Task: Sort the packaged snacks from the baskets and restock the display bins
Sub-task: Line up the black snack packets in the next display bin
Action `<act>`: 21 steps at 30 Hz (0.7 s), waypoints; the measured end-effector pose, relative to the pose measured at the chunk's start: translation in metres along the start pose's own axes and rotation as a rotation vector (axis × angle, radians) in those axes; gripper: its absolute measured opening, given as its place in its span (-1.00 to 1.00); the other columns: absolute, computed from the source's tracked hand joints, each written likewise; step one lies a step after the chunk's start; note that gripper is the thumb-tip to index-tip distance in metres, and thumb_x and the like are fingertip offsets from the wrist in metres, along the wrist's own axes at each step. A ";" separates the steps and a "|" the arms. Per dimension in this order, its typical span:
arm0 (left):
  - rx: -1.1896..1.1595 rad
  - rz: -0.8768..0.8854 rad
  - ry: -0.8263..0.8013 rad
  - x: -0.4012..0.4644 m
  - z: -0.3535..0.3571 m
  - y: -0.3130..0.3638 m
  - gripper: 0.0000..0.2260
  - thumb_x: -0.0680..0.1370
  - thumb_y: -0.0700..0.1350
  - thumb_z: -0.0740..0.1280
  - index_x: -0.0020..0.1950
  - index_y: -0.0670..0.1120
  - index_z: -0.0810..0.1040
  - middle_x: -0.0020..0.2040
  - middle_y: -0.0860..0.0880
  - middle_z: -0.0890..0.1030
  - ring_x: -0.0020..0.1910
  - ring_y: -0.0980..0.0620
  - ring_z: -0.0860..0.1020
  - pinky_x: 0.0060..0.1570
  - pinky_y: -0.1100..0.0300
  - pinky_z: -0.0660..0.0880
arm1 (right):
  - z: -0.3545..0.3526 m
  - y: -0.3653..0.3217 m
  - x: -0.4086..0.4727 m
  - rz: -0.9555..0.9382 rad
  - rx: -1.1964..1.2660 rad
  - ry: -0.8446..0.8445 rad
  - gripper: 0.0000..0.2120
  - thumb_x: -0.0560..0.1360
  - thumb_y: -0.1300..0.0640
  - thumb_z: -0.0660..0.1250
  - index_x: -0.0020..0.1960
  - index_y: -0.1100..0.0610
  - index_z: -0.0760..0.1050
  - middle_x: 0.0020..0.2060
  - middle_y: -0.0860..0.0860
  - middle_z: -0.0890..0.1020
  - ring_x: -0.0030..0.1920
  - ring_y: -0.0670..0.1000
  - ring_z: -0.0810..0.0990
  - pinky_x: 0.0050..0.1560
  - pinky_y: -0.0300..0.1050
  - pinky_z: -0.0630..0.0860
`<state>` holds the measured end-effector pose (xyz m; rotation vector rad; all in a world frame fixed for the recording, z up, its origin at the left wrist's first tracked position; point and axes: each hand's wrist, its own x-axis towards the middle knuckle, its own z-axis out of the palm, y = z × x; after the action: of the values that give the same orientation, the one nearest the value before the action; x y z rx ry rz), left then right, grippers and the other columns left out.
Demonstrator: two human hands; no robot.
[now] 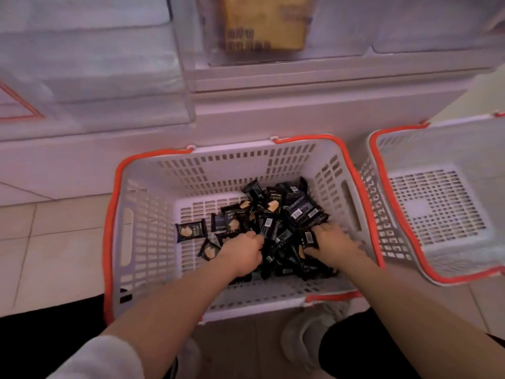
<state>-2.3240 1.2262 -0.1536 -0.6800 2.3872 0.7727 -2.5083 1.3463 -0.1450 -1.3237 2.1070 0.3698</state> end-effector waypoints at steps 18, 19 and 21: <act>-0.442 -0.445 0.170 0.067 0.011 0.026 -0.61 0.55 -0.05 0.27 0.28 -0.23 0.33 0.13 -0.24 0.52 0.06 -0.20 0.53 -0.05 0.04 0.48 | 0.005 -0.004 -0.005 0.146 0.637 0.084 -0.56 0.46 0.20 0.35 0.30 0.16 0.35 0.07 0.12 0.60 0.07 0.13 0.58 -0.09 -0.17 0.42; -0.548 -0.443 0.200 0.063 0.009 0.023 -0.64 0.55 -0.06 0.25 0.27 -0.23 0.36 0.08 -0.22 0.56 -0.01 -0.17 0.55 -0.13 0.10 0.46 | 0.002 -0.004 -0.005 0.178 0.758 0.102 -0.62 0.45 0.24 0.36 0.25 0.15 0.39 0.02 0.09 0.61 0.02 0.08 0.59 -0.11 -0.20 0.43; -0.799 -0.438 0.269 0.049 0.003 0.017 -0.72 0.57 -0.08 0.20 0.20 -0.20 0.45 -0.10 -0.13 0.59 -0.21 -0.06 0.53 -0.29 0.18 0.38 | -0.005 -0.006 -0.007 0.236 1.114 0.104 -0.74 0.44 0.34 0.32 0.09 0.13 0.45 -0.05 0.07 0.64 -0.11 -0.04 0.60 -0.18 -0.25 0.46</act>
<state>-2.3683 1.2259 -0.1798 -1.6411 1.9607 1.5070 -2.5028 1.3455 -0.1362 -0.4328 1.9989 -0.7179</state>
